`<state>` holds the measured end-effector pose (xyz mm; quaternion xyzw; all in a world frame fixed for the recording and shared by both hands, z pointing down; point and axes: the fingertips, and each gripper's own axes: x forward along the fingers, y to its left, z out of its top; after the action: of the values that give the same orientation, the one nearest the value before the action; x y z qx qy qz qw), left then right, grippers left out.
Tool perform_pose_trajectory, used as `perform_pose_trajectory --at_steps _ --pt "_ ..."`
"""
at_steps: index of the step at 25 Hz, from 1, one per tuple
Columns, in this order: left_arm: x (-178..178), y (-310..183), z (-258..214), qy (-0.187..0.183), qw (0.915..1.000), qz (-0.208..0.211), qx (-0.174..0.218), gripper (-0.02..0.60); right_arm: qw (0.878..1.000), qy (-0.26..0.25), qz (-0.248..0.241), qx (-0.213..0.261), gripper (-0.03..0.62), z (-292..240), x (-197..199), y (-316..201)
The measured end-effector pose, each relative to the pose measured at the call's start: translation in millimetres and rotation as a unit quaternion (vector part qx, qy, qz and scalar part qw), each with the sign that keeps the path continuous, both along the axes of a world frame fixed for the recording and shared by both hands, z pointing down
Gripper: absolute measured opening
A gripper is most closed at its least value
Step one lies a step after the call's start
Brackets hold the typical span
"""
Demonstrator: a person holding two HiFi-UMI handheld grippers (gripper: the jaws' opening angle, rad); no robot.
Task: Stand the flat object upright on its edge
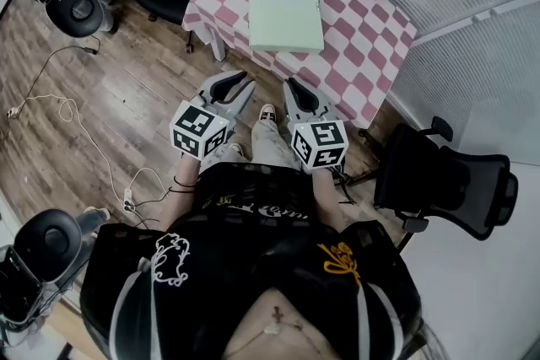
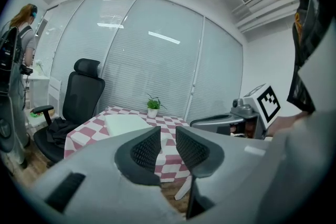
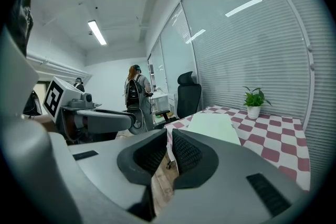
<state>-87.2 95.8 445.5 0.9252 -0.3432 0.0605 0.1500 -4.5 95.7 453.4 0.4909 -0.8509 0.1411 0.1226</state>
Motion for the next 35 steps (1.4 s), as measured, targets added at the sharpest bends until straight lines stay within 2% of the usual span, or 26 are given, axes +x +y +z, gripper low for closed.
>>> perform_pose_trajectory --at_steps 19,28,35 --pt "60.7 -156.9 5.1 -0.028 0.9982 -0.050 -0.015 0.099 1.000 -0.009 -0.016 -0.011 0.035 8.4 88.0 -182.2" --pt "90.2 -191.5 14.9 -0.051 0.9959 -0.070 -0.026 0.099 0.999 -0.019 -0.016 -0.029 0.035 25.0 129.0 -219.9" --pt "99.5 -200.1 24.5 -0.064 0.9942 -0.076 -0.041 0.100 0.998 -0.029 -0.023 -0.051 0.035 41.9 137.5 -228.3"
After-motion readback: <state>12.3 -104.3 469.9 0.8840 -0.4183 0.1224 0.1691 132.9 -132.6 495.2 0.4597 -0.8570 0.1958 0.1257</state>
